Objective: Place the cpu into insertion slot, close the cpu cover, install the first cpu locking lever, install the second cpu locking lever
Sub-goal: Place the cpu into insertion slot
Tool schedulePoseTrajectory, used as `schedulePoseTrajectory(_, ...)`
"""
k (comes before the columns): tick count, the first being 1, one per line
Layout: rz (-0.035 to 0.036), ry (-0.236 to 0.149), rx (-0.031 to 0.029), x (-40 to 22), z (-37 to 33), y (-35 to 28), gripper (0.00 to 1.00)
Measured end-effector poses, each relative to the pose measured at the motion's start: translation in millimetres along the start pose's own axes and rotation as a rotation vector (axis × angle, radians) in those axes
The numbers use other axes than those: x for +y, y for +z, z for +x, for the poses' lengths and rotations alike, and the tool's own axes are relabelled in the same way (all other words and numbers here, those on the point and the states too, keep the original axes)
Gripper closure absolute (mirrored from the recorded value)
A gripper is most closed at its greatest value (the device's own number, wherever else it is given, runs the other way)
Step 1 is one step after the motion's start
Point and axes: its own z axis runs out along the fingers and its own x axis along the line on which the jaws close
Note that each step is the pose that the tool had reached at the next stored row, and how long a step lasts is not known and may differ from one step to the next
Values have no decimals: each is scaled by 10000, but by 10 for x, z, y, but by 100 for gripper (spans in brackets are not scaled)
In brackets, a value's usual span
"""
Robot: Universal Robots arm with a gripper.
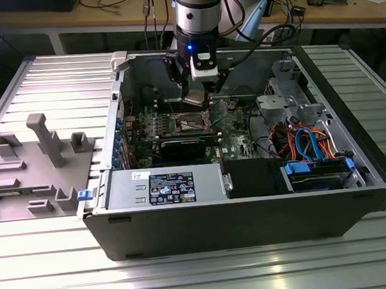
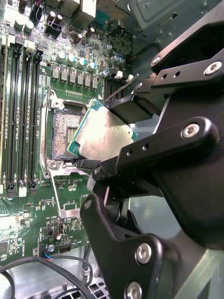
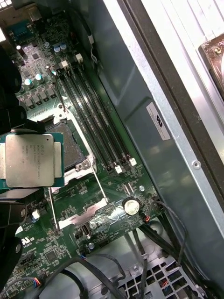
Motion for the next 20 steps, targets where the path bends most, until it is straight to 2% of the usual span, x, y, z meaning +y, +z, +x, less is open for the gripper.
schedulePoseTrajectory(20,56,189,-44,0,0,7,45)
